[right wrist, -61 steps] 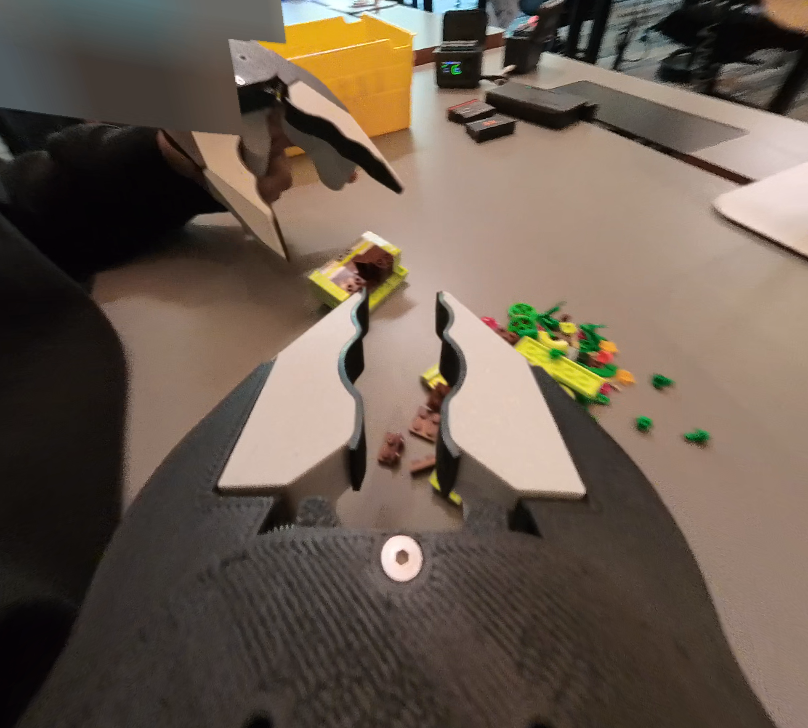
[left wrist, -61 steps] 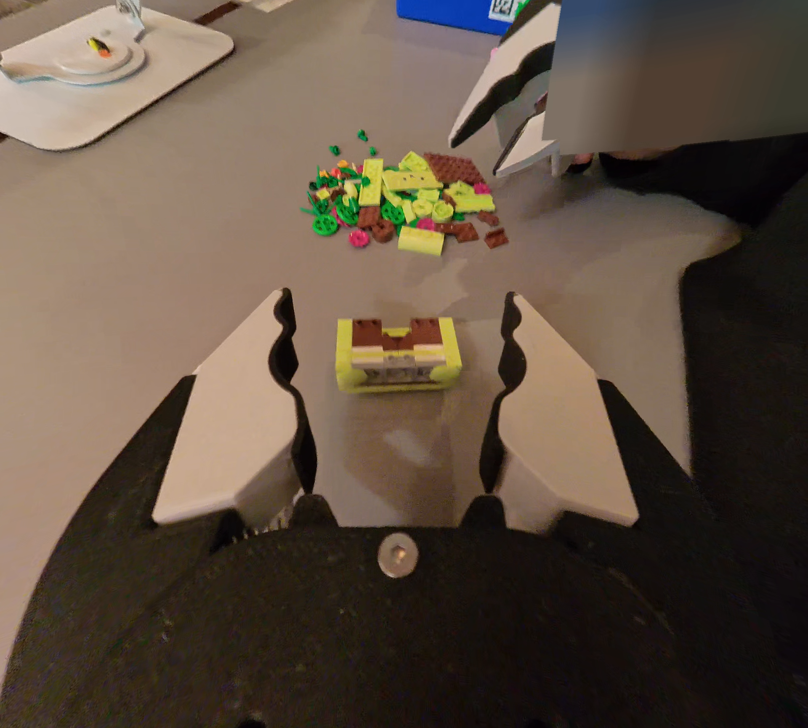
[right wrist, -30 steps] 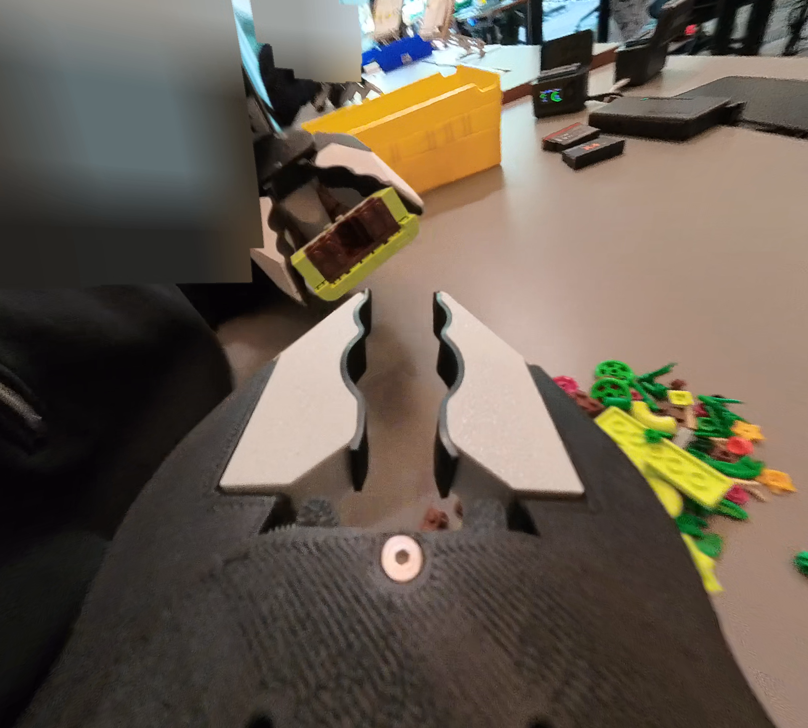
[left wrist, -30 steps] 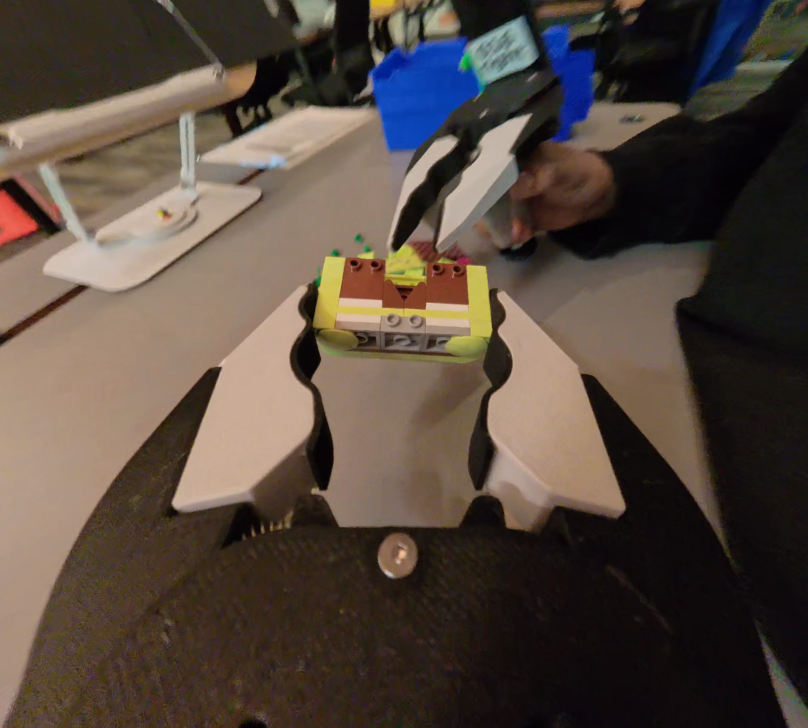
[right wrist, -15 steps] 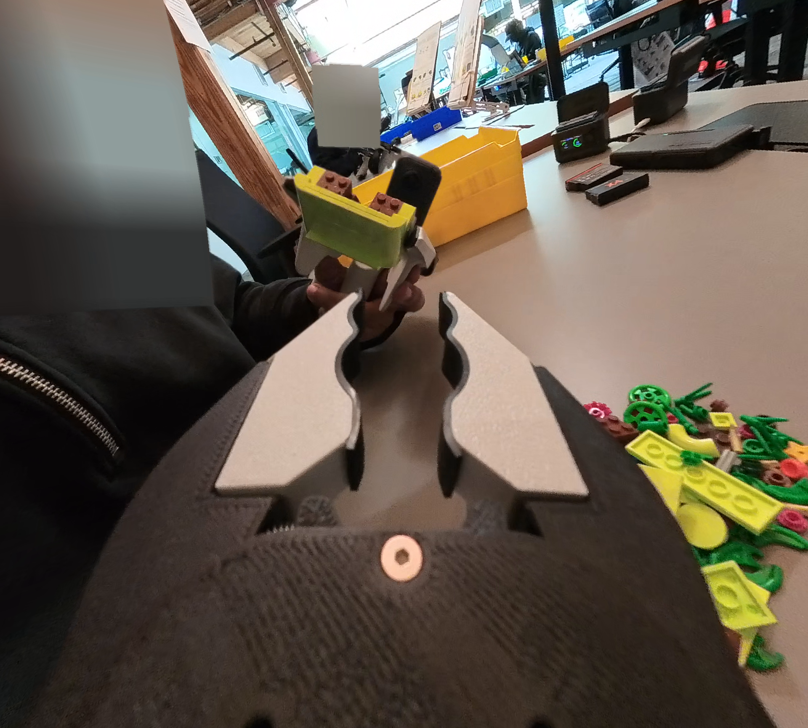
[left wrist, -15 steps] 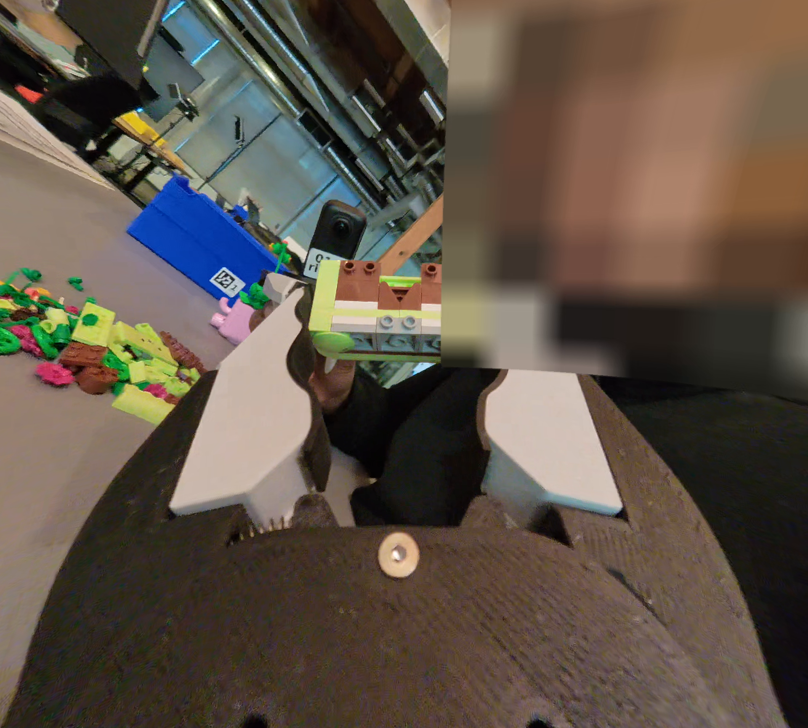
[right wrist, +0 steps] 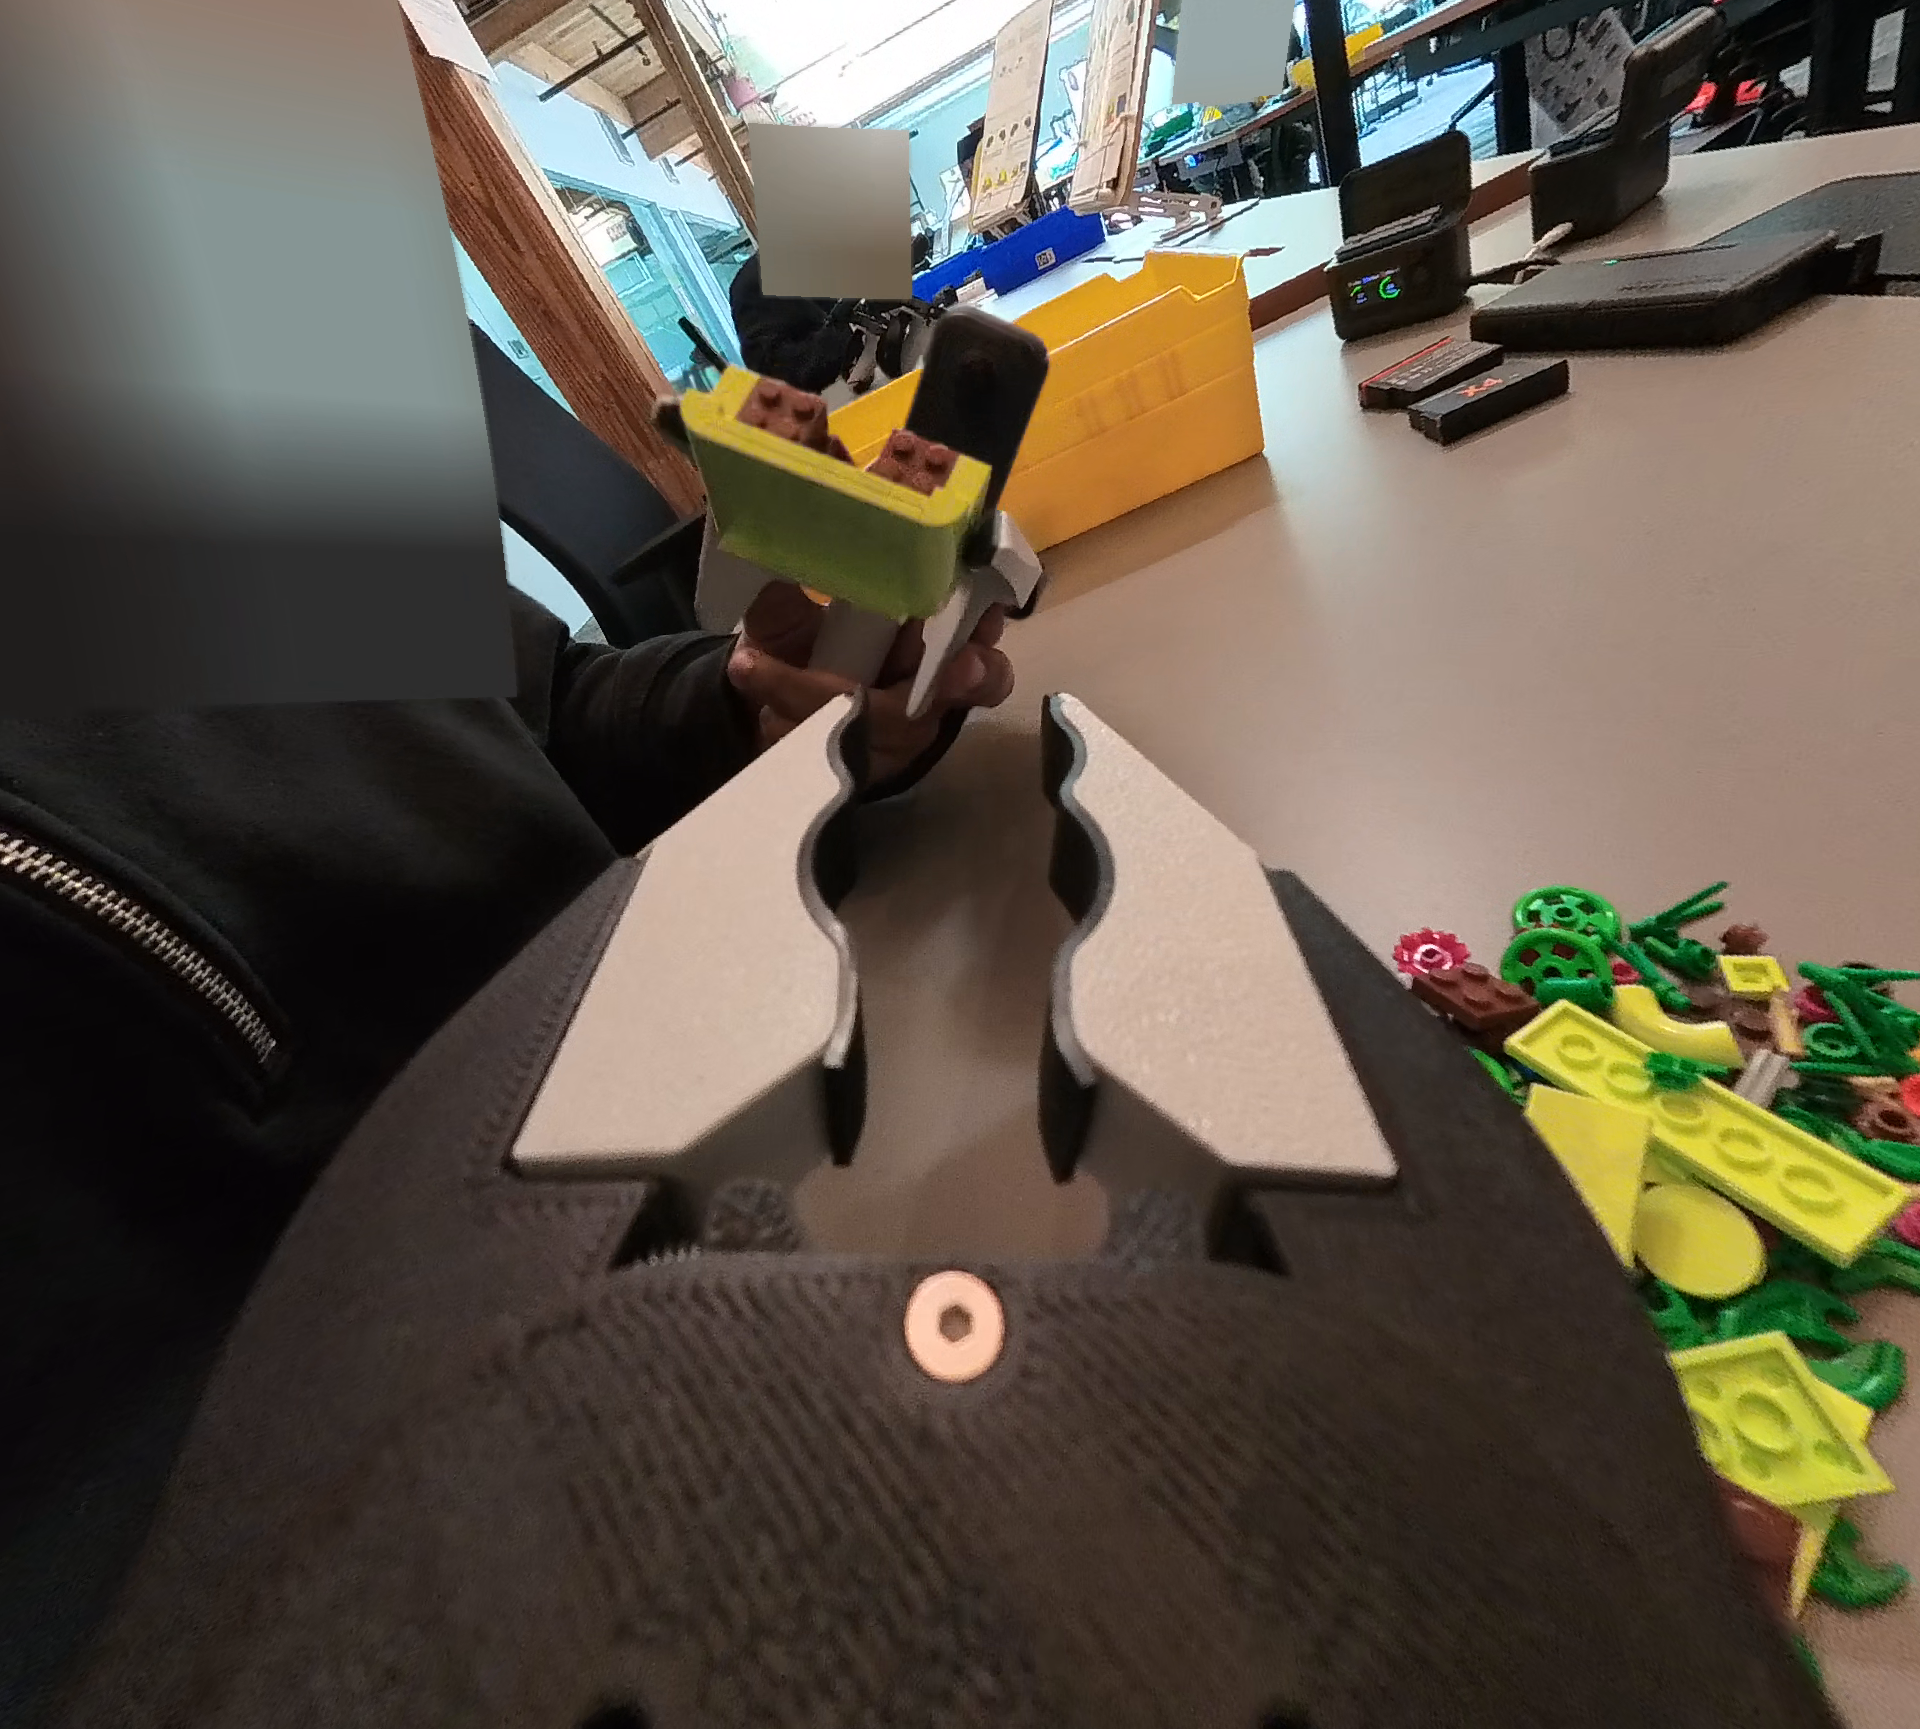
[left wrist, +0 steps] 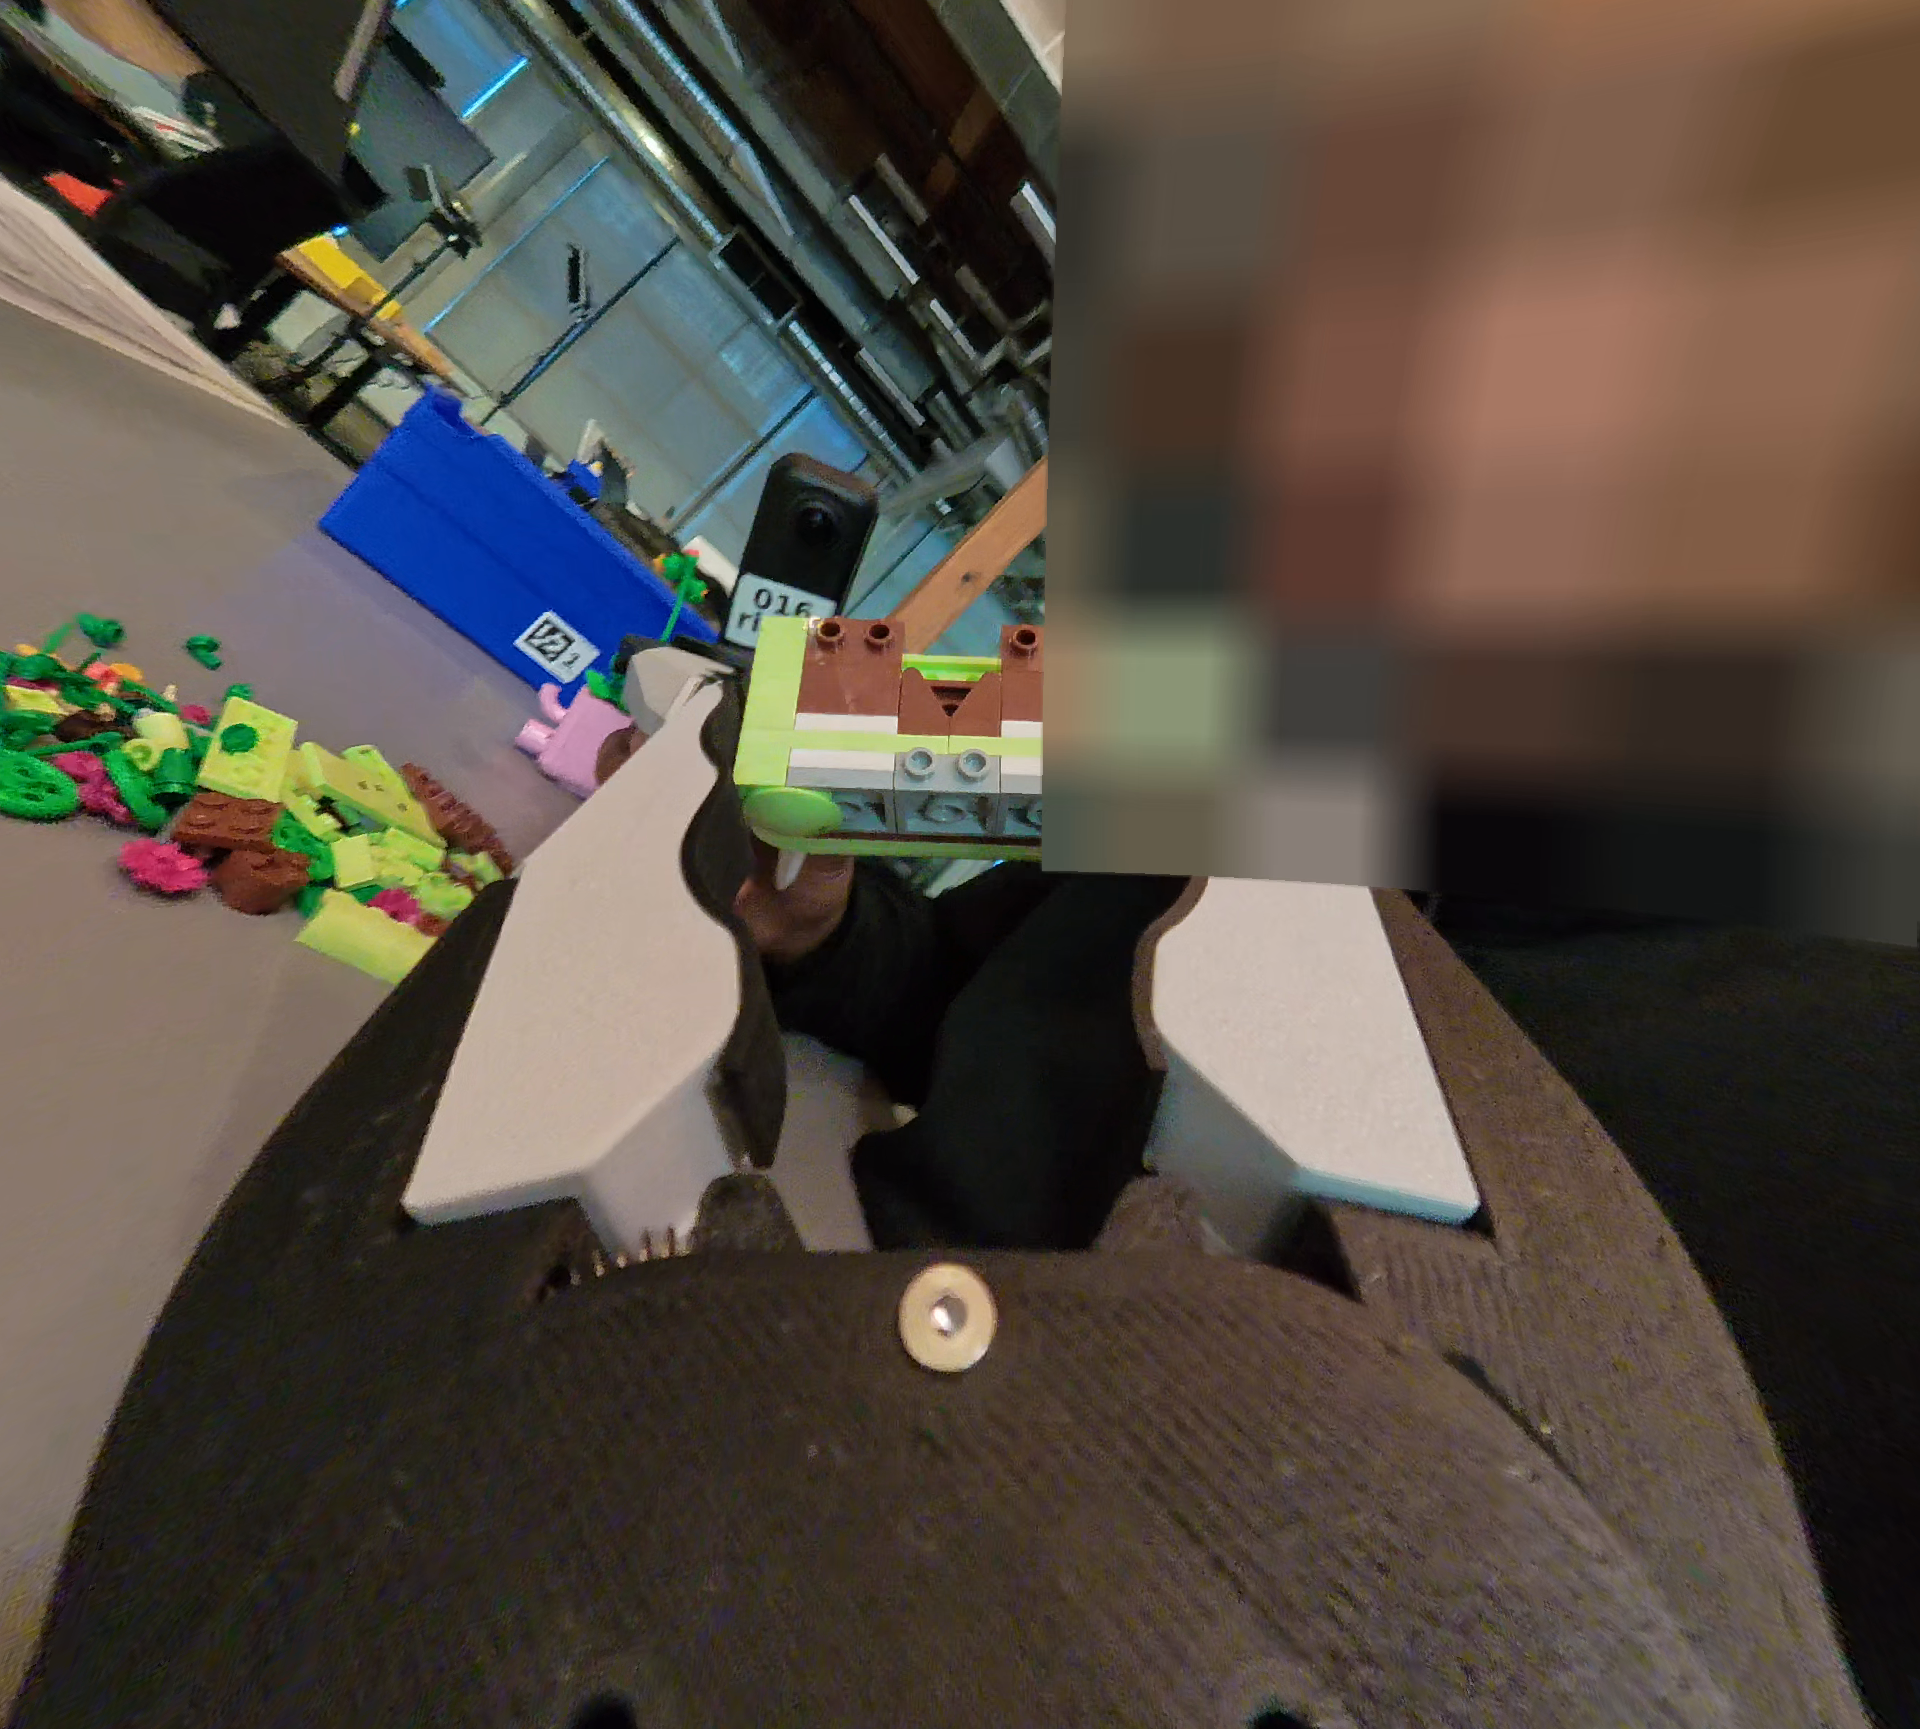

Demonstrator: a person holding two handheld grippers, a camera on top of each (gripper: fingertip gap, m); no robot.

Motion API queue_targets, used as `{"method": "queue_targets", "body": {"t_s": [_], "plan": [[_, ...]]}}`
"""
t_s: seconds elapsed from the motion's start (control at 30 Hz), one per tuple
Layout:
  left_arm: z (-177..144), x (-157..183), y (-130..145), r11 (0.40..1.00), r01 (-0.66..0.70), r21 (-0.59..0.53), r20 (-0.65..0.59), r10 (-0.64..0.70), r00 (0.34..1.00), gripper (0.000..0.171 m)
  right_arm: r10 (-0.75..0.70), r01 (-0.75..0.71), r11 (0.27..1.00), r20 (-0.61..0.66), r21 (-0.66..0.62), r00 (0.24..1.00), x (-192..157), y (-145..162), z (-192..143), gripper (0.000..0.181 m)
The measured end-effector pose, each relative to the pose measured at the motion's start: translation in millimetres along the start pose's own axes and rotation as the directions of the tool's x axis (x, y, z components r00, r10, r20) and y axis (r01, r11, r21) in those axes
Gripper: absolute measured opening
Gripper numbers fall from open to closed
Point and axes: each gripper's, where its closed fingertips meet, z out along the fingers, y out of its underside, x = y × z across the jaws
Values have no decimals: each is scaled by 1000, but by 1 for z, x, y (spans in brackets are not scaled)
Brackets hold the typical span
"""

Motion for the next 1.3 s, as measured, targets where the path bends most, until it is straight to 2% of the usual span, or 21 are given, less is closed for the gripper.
{"method": "queue_targets", "body": {"t_s": [0.03,0.13,0.2,0.3,0.4,0.5,0.57,0.67,0.77,0.9,1.13,1.3], "plan": [[1,-2,2,999,-31,-22,23,32,999,74,-2,2,1000,-1,1,1000,0,0,0,31],[2,-11,11,982,-152,-113,122,166,979,73,-8,8,1000,-3,2,1000,-1,-1,-1,31],[0,-24,20,939,-257,-227,218,306,927,73,-9,9,1000,-7,3,1000,0,-2,-1,31],[-4,-44,34,796,-417,-439,298,567,768,74,-3,3,1000,-11,0,1000,1,-2,-1,31],[-6,-55,43,666,-485,-567,302,716,629,74,1,-1,1000,-5,-8,1000,1,0,-1,29],[-7,-60,48,584,-508,-633,283,786,550,74,2,-2,999,9,-33,1000,0,6,2,26],[-7,-61,51,550,-513,-659,265,808,526,74,-8,9,999,10,-52,1000,0,10,4,25],[-6,-60,55,525,-522,-673,240,822,517,74,-35,36,996,11,-78,999,-2,14,6,24],[-5,-59,58,527,-518,-674,227,814,535,74,-70,72,993,21,-91,997,-5,16,7,24],[-2,-53,63,548,-517,-658,202,790,579,75,-133,134,985,21,-111,991,-8,19,8,24],[2,-47,67,617,-488,-617,199,722,662,75,-294,287,943,-16,-167,956,-9,24,10,23],[4,-42,71,647,-464,-605,181,679,711,75,-314,309,936,-7,-167,949,-11,25,11,28]]}}
